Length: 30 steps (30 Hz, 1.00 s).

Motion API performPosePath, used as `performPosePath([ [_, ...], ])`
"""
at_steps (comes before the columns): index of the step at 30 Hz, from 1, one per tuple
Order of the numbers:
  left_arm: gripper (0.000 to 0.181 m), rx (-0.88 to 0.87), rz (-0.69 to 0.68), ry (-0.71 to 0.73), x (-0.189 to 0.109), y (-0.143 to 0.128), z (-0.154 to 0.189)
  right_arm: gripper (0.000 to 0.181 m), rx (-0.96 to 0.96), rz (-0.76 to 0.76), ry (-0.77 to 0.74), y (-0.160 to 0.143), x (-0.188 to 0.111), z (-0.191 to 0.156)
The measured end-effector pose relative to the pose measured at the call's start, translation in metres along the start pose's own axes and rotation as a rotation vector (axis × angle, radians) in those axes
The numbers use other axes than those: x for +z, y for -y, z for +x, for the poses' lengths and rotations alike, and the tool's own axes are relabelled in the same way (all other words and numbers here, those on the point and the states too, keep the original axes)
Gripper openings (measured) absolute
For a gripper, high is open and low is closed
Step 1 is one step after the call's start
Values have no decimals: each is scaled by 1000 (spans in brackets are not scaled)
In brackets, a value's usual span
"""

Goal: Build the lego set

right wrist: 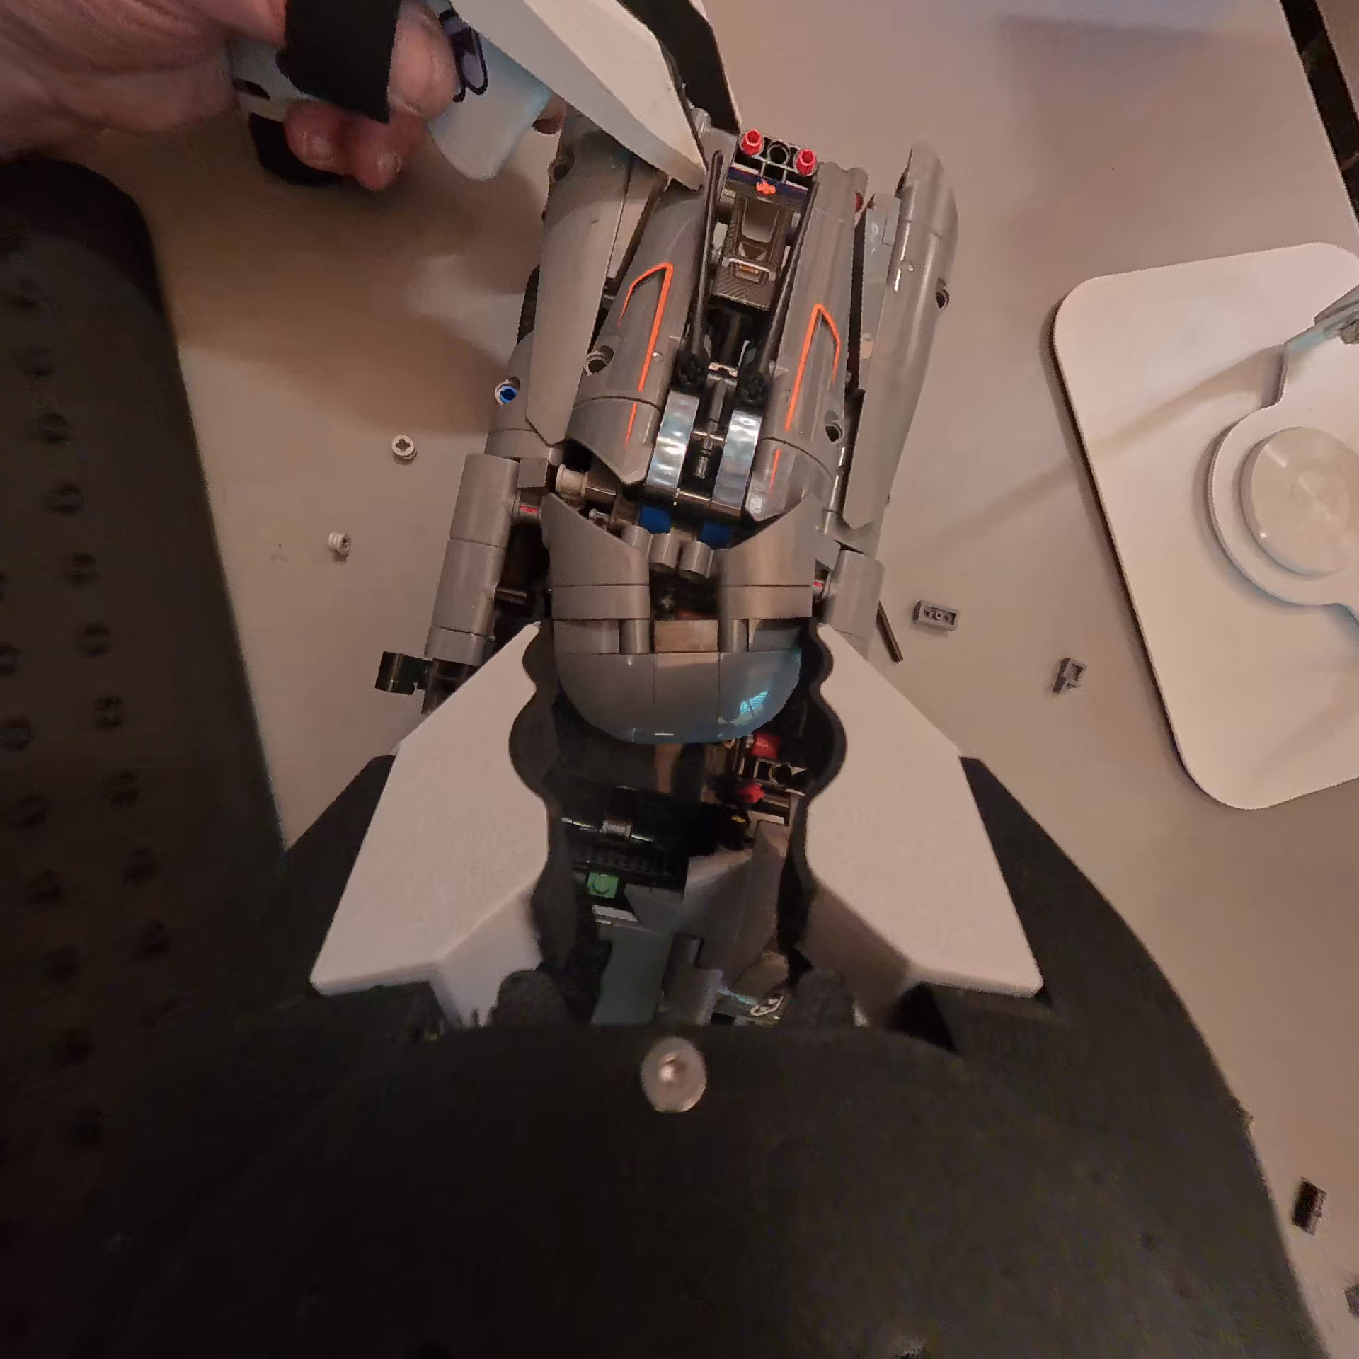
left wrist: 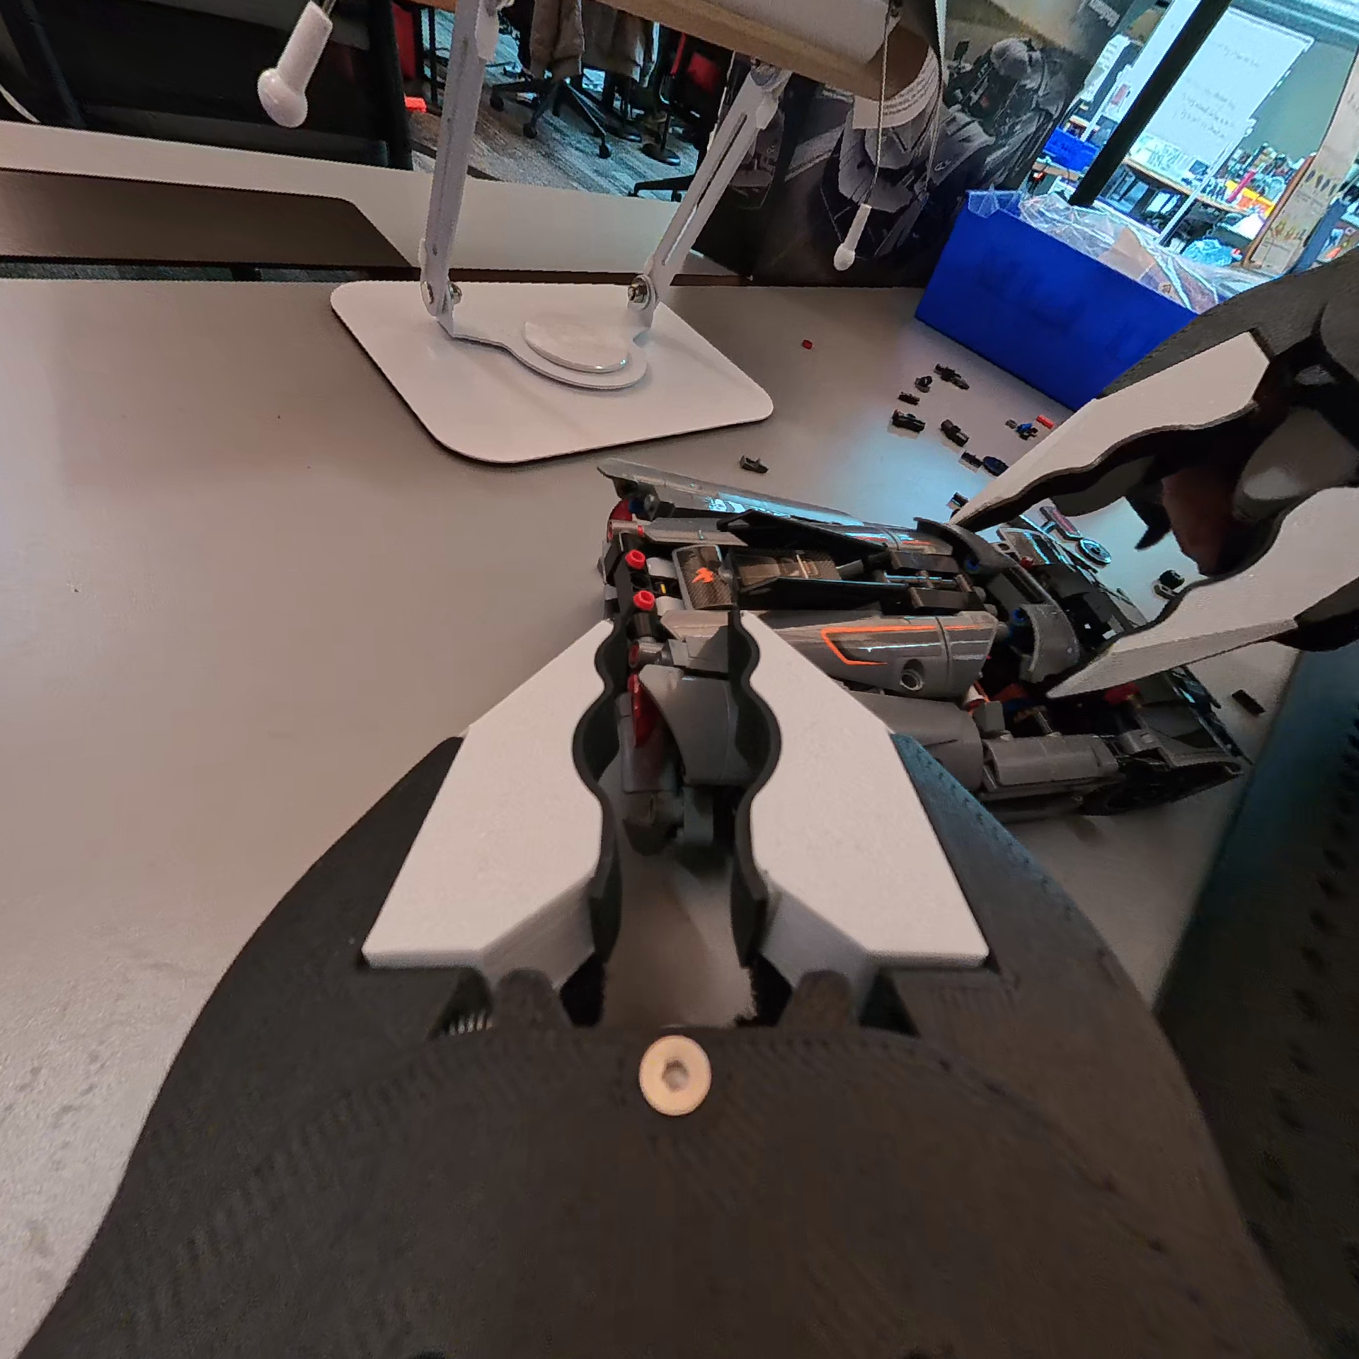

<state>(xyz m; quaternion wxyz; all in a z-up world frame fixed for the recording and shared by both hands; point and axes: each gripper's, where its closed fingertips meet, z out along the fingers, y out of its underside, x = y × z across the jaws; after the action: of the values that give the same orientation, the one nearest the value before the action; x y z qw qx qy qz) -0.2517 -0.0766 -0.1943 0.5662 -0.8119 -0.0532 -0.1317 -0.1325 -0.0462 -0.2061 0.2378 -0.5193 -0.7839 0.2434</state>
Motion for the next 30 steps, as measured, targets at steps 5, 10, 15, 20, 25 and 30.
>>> performPosePath([
  [5,25,-1,2,6,0,0,-1,65,27,0,-23,0,2,-1],
  [10,25,-1,3,10,0,0,-1,65,53,33,-27,1,2,0],
  [15,25,-5,6,14,-1,1,-2,65,96,104,-14,7,-2,0],
  [20,25,-7,6,16,-1,1,-3,65,105,139,-37,11,-4,1],
  [25,25,-7,6,18,-1,1,-3,65,125,172,-54,13,-4,1],
  [30,25,-7,6,23,-1,1,-4,65,140,198,-72,14,-4,1],
])
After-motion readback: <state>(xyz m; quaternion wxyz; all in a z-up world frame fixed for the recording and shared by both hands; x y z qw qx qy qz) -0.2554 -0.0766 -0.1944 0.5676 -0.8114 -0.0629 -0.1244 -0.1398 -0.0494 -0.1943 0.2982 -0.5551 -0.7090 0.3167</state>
